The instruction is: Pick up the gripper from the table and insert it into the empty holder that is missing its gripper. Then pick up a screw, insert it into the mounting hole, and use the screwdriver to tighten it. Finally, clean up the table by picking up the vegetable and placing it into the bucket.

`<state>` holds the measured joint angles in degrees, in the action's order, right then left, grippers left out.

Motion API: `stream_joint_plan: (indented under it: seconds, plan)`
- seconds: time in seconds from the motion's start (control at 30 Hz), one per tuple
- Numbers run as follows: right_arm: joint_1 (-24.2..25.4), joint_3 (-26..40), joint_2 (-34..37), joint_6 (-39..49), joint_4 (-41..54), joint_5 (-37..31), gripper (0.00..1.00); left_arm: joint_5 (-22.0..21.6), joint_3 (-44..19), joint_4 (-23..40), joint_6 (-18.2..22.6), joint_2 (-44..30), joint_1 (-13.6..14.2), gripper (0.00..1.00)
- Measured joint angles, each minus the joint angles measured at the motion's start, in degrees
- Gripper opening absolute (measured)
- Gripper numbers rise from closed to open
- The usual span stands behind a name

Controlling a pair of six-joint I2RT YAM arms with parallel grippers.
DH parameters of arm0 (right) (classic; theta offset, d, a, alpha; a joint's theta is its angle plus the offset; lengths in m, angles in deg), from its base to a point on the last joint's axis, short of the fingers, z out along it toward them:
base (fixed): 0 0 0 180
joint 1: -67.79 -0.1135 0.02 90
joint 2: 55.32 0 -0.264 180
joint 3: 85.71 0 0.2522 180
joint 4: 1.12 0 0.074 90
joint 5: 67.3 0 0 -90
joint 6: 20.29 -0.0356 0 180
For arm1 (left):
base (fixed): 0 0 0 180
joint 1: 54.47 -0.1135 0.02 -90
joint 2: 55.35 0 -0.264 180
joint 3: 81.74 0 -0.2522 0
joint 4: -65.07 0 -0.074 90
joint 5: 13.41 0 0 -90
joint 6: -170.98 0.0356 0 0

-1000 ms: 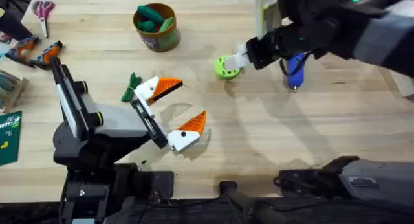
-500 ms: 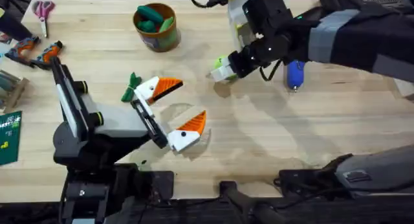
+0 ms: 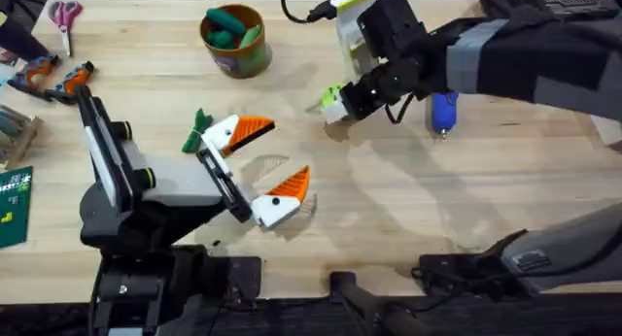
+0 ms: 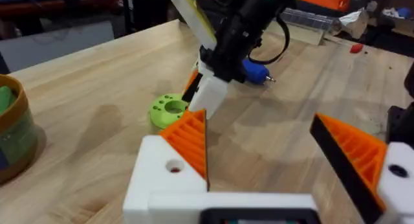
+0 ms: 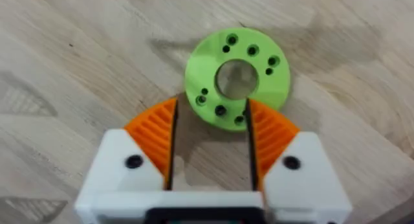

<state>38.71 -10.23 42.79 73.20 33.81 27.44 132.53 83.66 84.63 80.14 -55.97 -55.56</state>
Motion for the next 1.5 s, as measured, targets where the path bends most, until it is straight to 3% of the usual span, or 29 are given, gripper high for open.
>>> stream_joint_plan:
  seconds: [0.13, 0.17, 0.77, 0.87, 0.97, 1.5]
  plan:
    - [0.00, 0.00, 0.01, 0.06, 0.00, -0.01, 0.299, 0.00, 0.00, 0.00, 0.00, 0.00, 0.00, 0.986]
    - [0.00, 0.00, 0.00, 0.10, 0.00, -0.03, 0.276, 0.00, 0.00, 0.00, 0.00, 0.00, 0.00, 0.986]
    - [0.00, 0.10, 0.63, 0.17, 0.13, -0.02, 0.291, 0.00, 0.00, 0.00, 0.00, -0.01, 0.00, 0.986]
    - [0.00, 0.15, 0.63, 0.24, 0.05, -0.39, 0.213, 0.00, 0.00, 0.00, 0.01, 0.00, 0.00, 0.986]
    - [0.01, 0.16, 0.90, 0.56, 0.06, -0.78, 0.023, 0.00, 0.00, 0.00, 0.01, 0.00, 0.00, 0.986]
    - [-0.17, 2.66, 1.70, 0.60, 3.27, -2.79, 0.007, 0.00, 0.00, 0.00, 0.01, 0.00, 0.00, 0.985]
